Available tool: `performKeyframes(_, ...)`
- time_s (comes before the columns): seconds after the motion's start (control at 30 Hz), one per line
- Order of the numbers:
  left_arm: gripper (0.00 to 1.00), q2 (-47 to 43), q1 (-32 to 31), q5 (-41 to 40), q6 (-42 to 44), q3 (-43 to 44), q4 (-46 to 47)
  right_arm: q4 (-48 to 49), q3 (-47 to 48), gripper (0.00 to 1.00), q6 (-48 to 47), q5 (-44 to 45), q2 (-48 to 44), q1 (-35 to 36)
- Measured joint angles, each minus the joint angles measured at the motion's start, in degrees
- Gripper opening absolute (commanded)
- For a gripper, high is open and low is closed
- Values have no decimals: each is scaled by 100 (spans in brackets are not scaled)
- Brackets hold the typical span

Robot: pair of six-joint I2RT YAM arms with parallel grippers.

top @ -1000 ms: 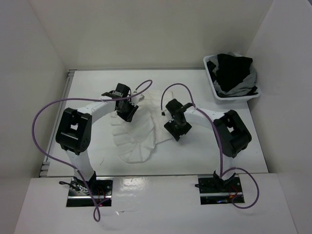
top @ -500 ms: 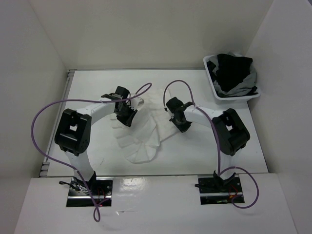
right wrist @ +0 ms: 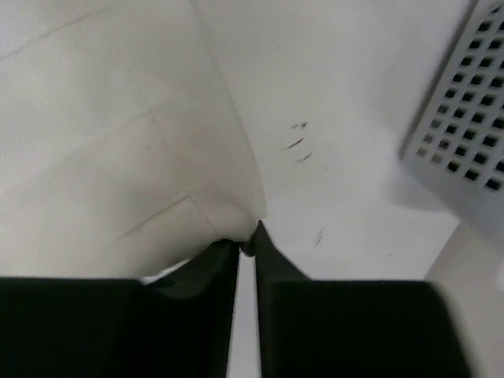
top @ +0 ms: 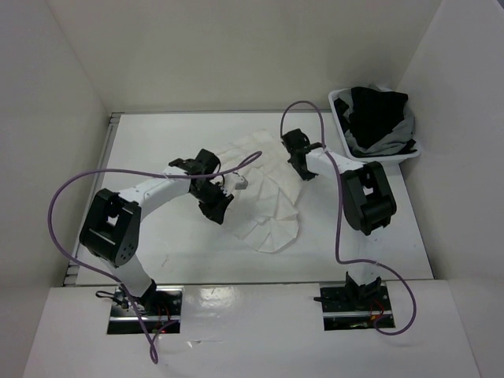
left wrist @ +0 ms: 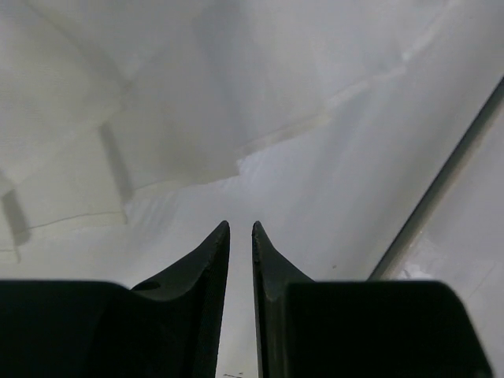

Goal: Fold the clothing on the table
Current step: Flatten the skirt out

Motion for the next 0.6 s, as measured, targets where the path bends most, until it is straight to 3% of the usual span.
performKeyframes(0.03,26,-50,-74,87,55,-31,-66,57,114,58,-13,50,90,13)
performKeyframes(0.13,34,-125,-109,249,170,-74,-197,155,470,87,-28,387,356,50)
performKeyframes(0.23,47,-208,-85,267,177,-81,-223,146,726,96,83,673,442,87)
performKeyframes(0.27,62,-260,-37,264,168,-85,-212,131,807,98,131,737,442,90)
performKeyframes(0.4,87,-664,492,247,-24,-133,-63,-149,1165,98,341,516,243,94)
performKeyframes(0.53,100,-1276,1718,52,-459,-168,319,-494,1414,98,645,-304,-212,179)
performKeyframes(0.6,100,-1644,2328,-225,-756,-203,525,-562,1456,98,831,-704,-404,339)
